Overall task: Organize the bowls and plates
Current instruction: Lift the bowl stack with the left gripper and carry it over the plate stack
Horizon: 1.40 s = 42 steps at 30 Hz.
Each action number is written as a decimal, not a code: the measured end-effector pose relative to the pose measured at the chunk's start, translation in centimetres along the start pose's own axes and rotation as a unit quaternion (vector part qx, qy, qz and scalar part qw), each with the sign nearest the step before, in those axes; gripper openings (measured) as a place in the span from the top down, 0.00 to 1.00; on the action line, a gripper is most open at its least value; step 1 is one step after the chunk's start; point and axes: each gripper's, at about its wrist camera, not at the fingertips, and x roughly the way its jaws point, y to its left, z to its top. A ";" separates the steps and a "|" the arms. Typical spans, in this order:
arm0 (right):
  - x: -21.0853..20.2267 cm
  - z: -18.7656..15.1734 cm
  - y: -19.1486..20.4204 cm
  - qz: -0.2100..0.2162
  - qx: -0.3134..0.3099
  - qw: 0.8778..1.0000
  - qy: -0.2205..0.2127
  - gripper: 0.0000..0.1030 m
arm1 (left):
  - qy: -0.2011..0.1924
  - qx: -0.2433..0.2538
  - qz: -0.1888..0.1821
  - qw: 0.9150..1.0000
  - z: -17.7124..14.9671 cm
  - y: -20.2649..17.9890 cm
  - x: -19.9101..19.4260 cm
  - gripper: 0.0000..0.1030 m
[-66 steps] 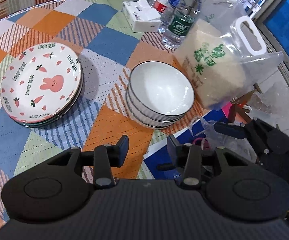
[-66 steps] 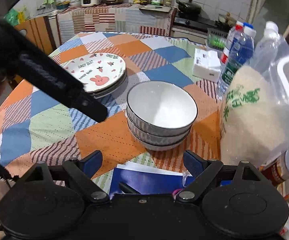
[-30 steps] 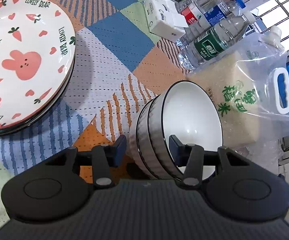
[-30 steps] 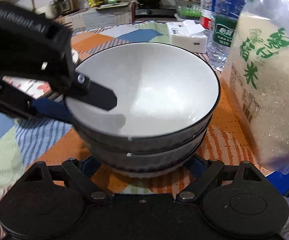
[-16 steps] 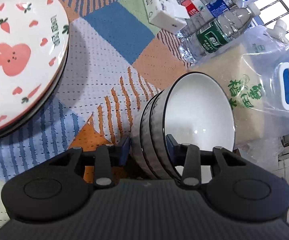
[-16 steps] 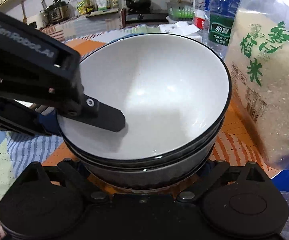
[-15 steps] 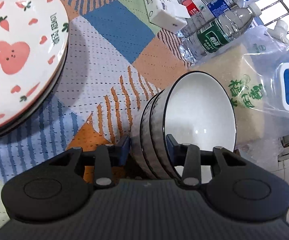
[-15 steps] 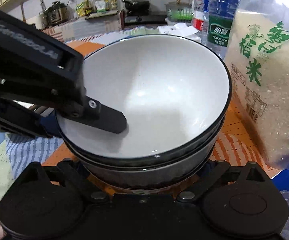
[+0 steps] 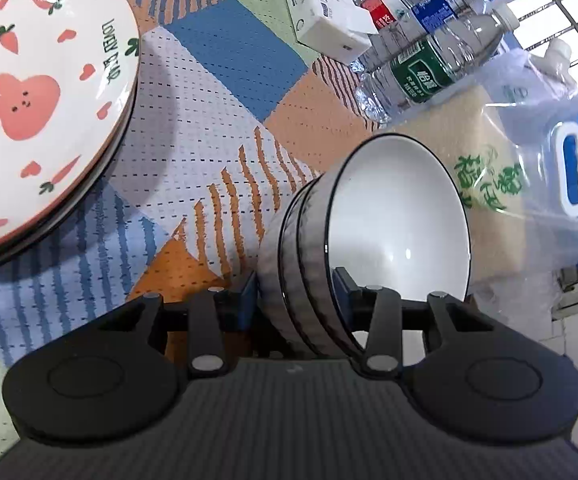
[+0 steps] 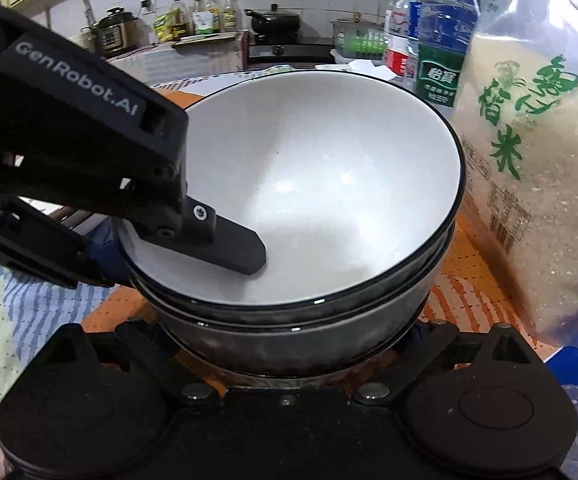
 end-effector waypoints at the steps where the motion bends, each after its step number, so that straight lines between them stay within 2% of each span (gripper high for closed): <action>1: -0.1 -0.1 0.0 0.006 -0.001 1.000 -0.001 0.04 | 0.000 0.002 0.003 1.000 -0.1 0.0 -0.2 0.62; 9: -1.3 -0.7 1.0 0.037 -0.019 0.999 -0.022 0.05 | -0.007 0.032 0.012 0.999 -0.8 0.1 -2.1 0.62; 18: -4.1 -0.5 2.1 0.059 -0.055 0.994 -0.079 0.05 | -0.022 0.055 0.008 0.998 -1.2 -0.7 -5.8 0.62; 26: -6.8 1.6 4.3 0.084 -0.072 0.988 -0.109 0.05 | -0.028 0.070 0.018 0.997 -0.7 -1.5 -11.0 0.61; 33: -7.9 4.1 7.4 0.120 -0.107 0.977 -0.140 0.05 | -0.062 0.071 0.036 0.995 0.1 -0.4 -15.7 0.61; 42: -6.7 7.2 11.4 0.173 -0.136 0.963 -0.158 0.05 | -0.107 0.048 0.074 0.990 1.4 2.1 -19.9 0.61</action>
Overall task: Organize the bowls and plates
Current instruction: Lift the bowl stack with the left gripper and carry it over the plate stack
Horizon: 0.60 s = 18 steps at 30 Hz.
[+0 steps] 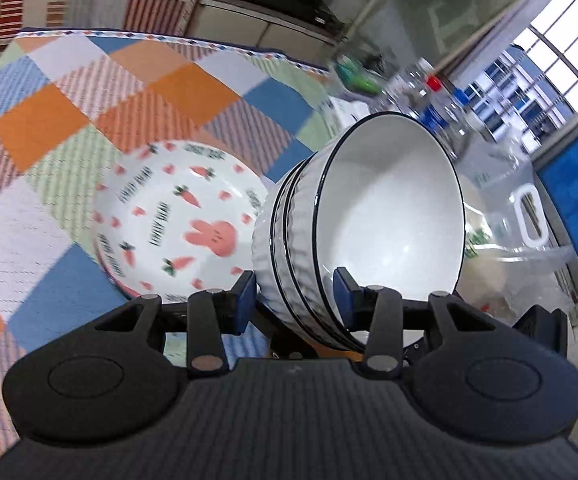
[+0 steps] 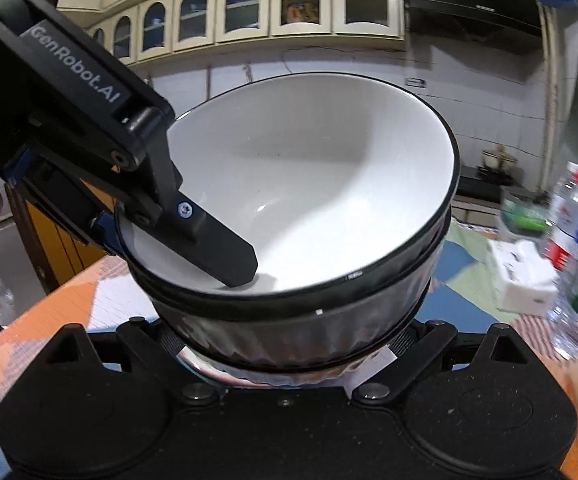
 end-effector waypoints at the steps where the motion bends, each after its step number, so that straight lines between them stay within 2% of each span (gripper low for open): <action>1: 0.5 0.3 -0.1 0.004 -0.003 1.000 0.000 0.05 | -0.002 -0.003 0.001 1.000 0.3 0.4 -0.1 0.61; 10: 5.0 1.2 0.3 0.031 -0.007 0.999 0.015 0.05 | -0.012 -0.037 0.021 0.999 2.0 4.4 1.4 0.61; 18: 7.5 0.7 0.1 0.037 -0.016 0.999 0.034 0.05 | -0.013 -0.058 0.017 0.998 2.1 7.8 3.3 0.61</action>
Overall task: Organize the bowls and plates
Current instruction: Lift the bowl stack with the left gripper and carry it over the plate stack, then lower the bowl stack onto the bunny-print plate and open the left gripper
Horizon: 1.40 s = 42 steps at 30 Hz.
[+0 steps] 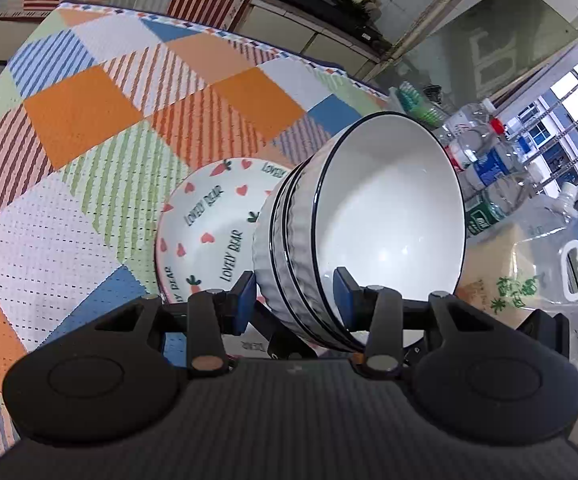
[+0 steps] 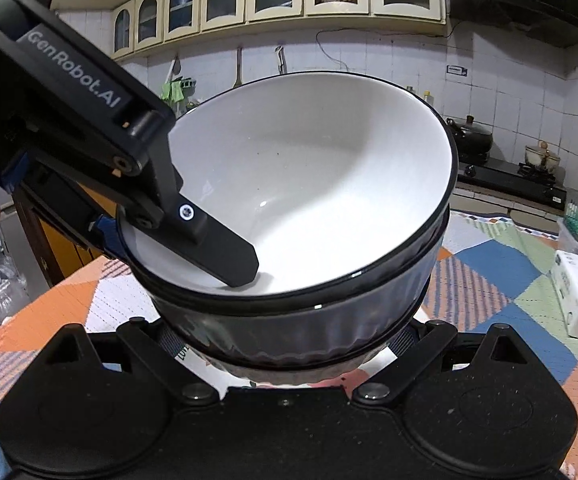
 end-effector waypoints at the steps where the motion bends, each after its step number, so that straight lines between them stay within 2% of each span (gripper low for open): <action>1: 0.3 0.0 0.0 0.000 0.001 1.000 0.004 0.05 | -0.001 0.001 0.001 1.000 0.0 0.2 0.3 0.61; 16: 3.0 -0.9 -0.2 -0.013 0.014 0.998 0.060 0.05 | 0.029 -0.015 -0.008 0.999 0.0 2.8 4.4 0.61; 21: 3.2 -1.4 0.3 -0.030 0.034 0.996 0.072 0.05 | 0.031 -0.013 -0.006 0.999 -0.3 3.0 5.3 0.61; 27: 3.3 -1.7 0.8 -0.041 0.020 0.997 0.068 0.05 | 0.030 -0.041 -0.018 0.999 -0.2 4.1 5.5 0.60; 34: 3.1 -2.0 1.1 -0.051 0.026 0.996 0.064 0.06 | 0.027 -0.042 -0.017 0.999 -0.3 4.0 5.5 0.60; 42: 3.3 -1.4 1.6 -0.067 0.047 0.992 0.092 0.06 | 0.013 -0.041 -0.002 0.999 -0.5 3.6 4.5 0.60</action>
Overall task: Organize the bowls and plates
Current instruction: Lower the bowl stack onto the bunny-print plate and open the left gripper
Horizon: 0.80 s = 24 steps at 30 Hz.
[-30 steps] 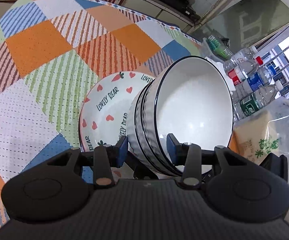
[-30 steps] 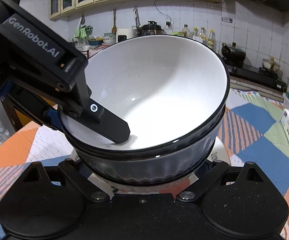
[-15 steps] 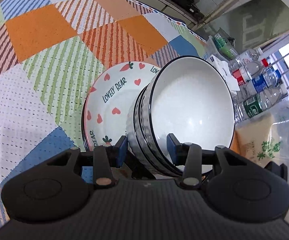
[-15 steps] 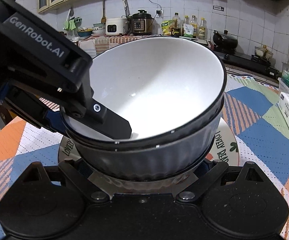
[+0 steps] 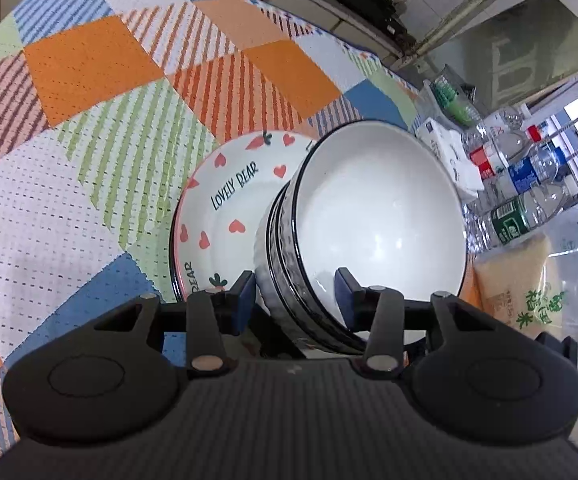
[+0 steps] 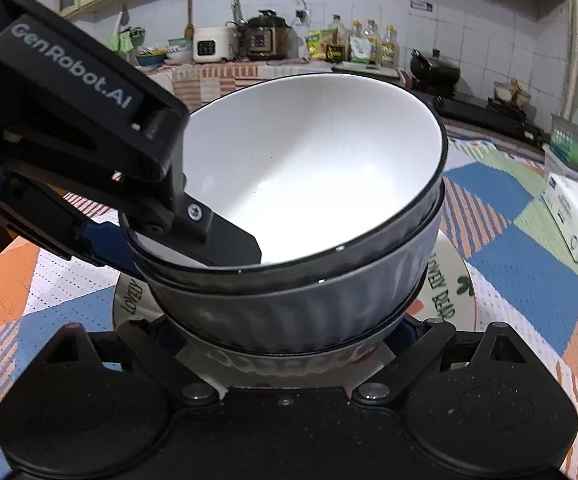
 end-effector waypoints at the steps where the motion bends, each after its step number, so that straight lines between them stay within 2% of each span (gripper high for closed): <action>1: -0.1 0.0 0.1 0.000 0.001 1.000 0.000 0.06 | -0.006 0.004 0.003 1.000 0.0 -0.2 -0.4 0.61; 10: -2.6 -0.5 0.9 -0.010 -0.009 1.000 -0.001 0.06 | -0.058 0.044 0.046 0.996 -1.0 -2.4 -4.0 0.59; 14: -4.0 -0.2 0.9 -0.013 -0.012 1.000 0.004 0.06 | -0.065 0.039 0.040 0.996 -1.7 -3.2 -5.5 0.59; 24: -8.2 0.7 -0.3 -0.013 -0.003 1.000 -0.001 0.06 | -0.082 0.053 0.060 0.993 -4.0 -5.9 -9.4 0.58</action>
